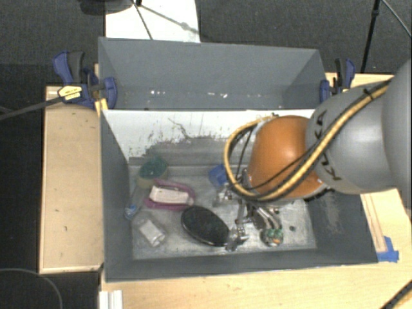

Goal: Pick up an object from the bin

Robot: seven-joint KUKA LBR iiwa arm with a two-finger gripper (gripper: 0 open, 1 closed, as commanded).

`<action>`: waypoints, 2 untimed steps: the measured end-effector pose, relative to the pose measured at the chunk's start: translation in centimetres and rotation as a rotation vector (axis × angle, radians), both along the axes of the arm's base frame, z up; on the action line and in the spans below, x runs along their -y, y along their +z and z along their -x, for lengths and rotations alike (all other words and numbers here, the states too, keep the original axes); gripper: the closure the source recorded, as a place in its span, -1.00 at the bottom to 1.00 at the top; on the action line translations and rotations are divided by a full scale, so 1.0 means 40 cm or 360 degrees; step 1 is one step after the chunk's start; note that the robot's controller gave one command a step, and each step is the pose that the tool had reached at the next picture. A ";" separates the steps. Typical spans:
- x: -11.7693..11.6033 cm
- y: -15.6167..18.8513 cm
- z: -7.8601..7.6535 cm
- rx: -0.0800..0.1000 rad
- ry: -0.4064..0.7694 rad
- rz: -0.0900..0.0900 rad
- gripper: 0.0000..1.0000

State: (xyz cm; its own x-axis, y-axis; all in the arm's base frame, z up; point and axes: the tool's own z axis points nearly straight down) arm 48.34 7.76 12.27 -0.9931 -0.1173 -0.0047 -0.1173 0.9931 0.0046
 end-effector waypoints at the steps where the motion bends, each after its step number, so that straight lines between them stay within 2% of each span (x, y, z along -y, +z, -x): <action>1: -0.150 -0.131 -0.052 0.0006 0.0088 0.0005 -1.00; 2: -0.144 -0.122 -0.057 0.0016 0.0085 0.0004 1.00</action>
Offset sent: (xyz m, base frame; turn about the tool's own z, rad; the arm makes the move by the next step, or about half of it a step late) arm 0.0188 0.0570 -0.0527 -0.0515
